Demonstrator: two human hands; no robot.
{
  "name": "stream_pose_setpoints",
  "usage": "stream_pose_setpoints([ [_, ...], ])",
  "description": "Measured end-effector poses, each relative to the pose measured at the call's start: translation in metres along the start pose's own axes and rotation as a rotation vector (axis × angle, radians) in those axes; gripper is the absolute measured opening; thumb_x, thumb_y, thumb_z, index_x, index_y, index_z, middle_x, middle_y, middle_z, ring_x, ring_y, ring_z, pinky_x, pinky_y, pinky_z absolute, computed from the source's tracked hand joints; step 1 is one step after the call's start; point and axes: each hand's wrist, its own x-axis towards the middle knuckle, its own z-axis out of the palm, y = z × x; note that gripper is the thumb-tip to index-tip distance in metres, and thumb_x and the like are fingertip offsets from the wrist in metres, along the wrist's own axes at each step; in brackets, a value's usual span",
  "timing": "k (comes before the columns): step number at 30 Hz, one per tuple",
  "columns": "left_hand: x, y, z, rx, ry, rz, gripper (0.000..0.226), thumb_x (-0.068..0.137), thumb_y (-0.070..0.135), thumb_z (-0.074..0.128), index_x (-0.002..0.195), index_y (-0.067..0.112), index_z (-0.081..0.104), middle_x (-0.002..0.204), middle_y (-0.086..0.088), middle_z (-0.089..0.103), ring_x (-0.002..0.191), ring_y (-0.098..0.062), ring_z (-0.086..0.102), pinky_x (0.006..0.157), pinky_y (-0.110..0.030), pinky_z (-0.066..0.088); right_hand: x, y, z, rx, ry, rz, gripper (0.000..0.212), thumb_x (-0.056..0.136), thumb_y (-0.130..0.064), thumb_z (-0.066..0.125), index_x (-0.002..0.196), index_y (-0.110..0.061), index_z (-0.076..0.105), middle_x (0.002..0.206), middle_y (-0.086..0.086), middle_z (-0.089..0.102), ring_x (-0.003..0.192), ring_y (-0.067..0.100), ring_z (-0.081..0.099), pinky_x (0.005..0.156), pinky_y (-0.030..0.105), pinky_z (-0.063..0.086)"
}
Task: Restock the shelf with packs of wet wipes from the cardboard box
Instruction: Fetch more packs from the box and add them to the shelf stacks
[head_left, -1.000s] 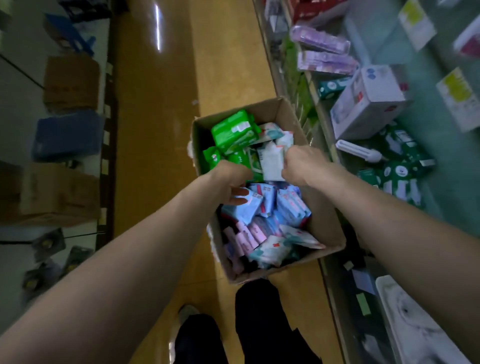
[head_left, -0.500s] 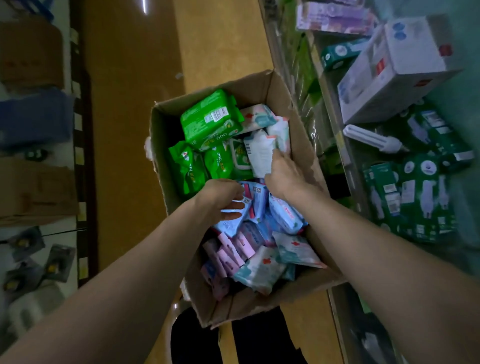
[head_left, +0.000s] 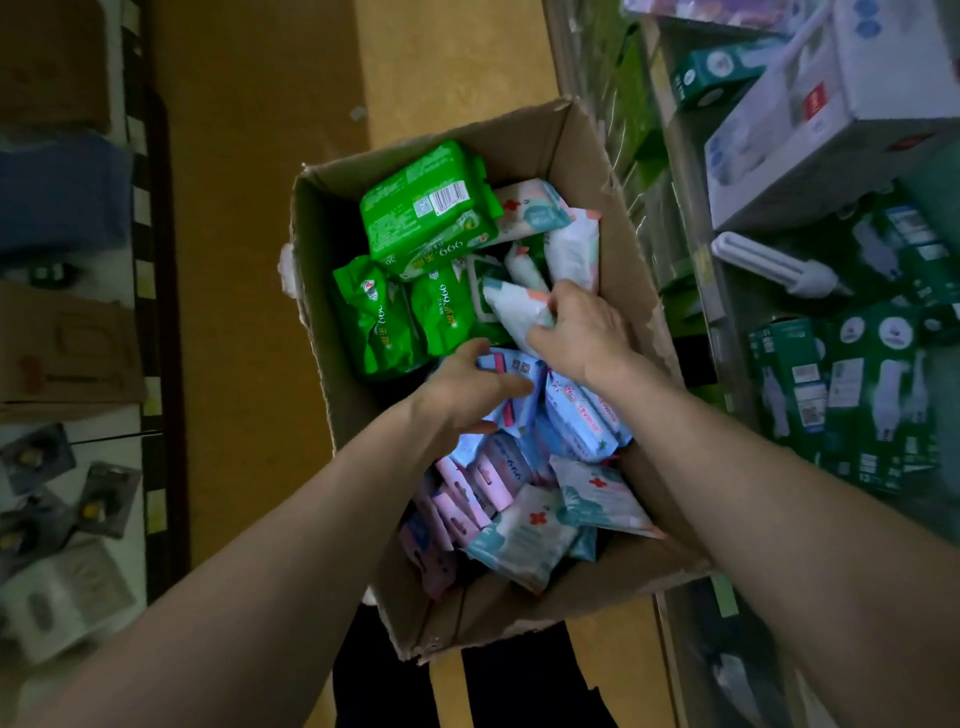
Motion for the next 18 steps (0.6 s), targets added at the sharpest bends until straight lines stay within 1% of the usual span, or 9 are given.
stream_pose_setpoints([
  [2, 0.000, 0.001, 0.008, 0.055, -0.007, 0.096, 0.091, 0.081, 0.009, 0.074, 0.151, 0.020, 0.018, 0.099, 0.004, 0.058, 0.088, -0.013, 0.058, 0.065, -0.022, 0.051, -0.014, -0.007, -0.008, -0.056, -0.035, -0.056, 0.036, 0.086, -0.032, 0.059, 0.115, -0.012, 0.052, 0.115, 0.016, 0.061, 0.108, 0.035, 0.057, 0.074, 0.031, 0.036],
  [3, -0.001, 0.000, 0.011, 0.056, -0.005, 0.157, 0.090, 0.078, 0.007, 0.076, 0.150, 0.017, 0.022, 0.096, 0.005, 0.058, 0.082, -0.010, 0.058, 0.061, -0.018, 0.050, -0.021, -0.012, -0.010, -0.062, -0.062, -0.081, 0.039, 0.083, -0.034, 0.062, 0.115, -0.013, 0.054, 0.113, 0.014, 0.062, 0.107, 0.034, 0.058, 0.074, 0.029, 0.036],
  [5, -0.003, -0.003, 0.016, 0.008, 0.026, 0.253, 0.076, 0.079, 0.000, 0.074, 0.142, 0.009, 0.032, 0.105, -0.001, 0.060, 0.086, -0.009, 0.058, 0.065, -0.013, 0.051, -0.030, -0.019, -0.011, 0.062, -0.175, -0.114, 0.036, 0.079, -0.035, 0.065, 0.108, -0.014, 0.061, 0.106, 0.010, 0.065, 0.102, 0.030, 0.061, 0.076, 0.029, 0.045],
  [8, -0.009, -0.008, 0.014, 0.065, 0.179, 0.330, 0.041, 0.091, 0.004, 0.060, 0.130, 0.006, 0.048, 0.111, -0.009, 0.062, 0.096, -0.016, 0.059, 0.064, -0.015, 0.047, -0.027, -0.011, -0.014, 0.472, -0.497, -0.075, 0.029, 0.079, -0.031, 0.071, 0.093, -0.005, 0.069, 0.091, 0.006, 0.067, 0.090, 0.018, 0.064, 0.084, 0.037, 0.053],
  [9, -0.009, -0.009, 0.011, 0.122, 0.242, 0.330, 0.032, 0.094, 0.009, 0.055, 0.126, 0.009, 0.053, 0.106, -0.008, 0.063, 0.094, -0.019, 0.059, 0.064, -0.019, 0.043, -0.020, -0.006, -0.014, 0.541, -0.511, -0.048, 0.028, 0.082, -0.028, 0.070, 0.094, -0.003, 0.070, 0.092, 0.007, 0.067, 0.091, 0.018, 0.063, 0.085, 0.035, 0.053],
  [11, -0.007, -0.008, 0.005, 0.159, 0.306, 0.272, 0.026, 0.096, 0.016, 0.050, 0.121, 0.011, 0.057, 0.097, -0.004, 0.059, 0.086, -0.019, 0.055, 0.067, -0.019, 0.038, 0.005, 0.005, -0.005, 0.504, -0.302, -0.005, 0.025, 0.087, -0.020, 0.065, 0.108, -0.007, 0.066, 0.107, 0.007, 0.065, 0.102, 0.021, 0.060, 0.089, 0.032, 0.049],
  [13, -0.003, -0.007, -0.001, 0.171, 0.284, 0.229, 0.023, 0.096, 0.017, 0.050, 0.117, 0.013, 0.058, 0.095, -0.004, 0.057, 0.086, -0.020, 0.053, 0.073, -0.024, 0.042, 0.033, 0.010, 0.009, 0.273, -0.151, 0.000, 0.045, 0.085, -0.021, 0.065, 0.127, -0.009, 0.053, 0.125, 0.012, 0.057, 0.116, 0.028, 0.054, 0.098, 0.036, 0.046],
  [16, -0.001, -0.004, -0.006, 0.156, 0.274, 0.197, 0.022, 0.093, 0.013, 0.052, 0.113, 0.017, 0.060, 0.089, -0.002, 0.058, 0.085, -0.022, 0.054, 0.080, -0.031, 0.049, 0.066, 0.006, 0.034, 0.165, -0.246, -0.014, 0.082, 0.072, -0.025, 0.074, 0.141, -0.010, 0.031, 0.135, 0.014, 0.048, 0.125, 0.032, 0.048, 0.102, 0.042, 0.044],
  [18, 0.001, -0.005, -0.008, 0.157, 0.271, 0.210, 0.023, 0.093, 0.013, 0.053, 0.114, 0.018, 0.060, 0.087, 0.000, 0.058, 0.081, -0.018, 0.054, 0.072, -0.026, 0.044, 0.087, 0.011, 0.054, 0.231, -0.293, 0.038, 0.107, 0.060, -0.032, 0.079, 0.147, -0.012, 0.020, 0.140, 0.011, 0.045, 0.129, 0.030, 0.045, 0.104, 0.042, 0.042],
])
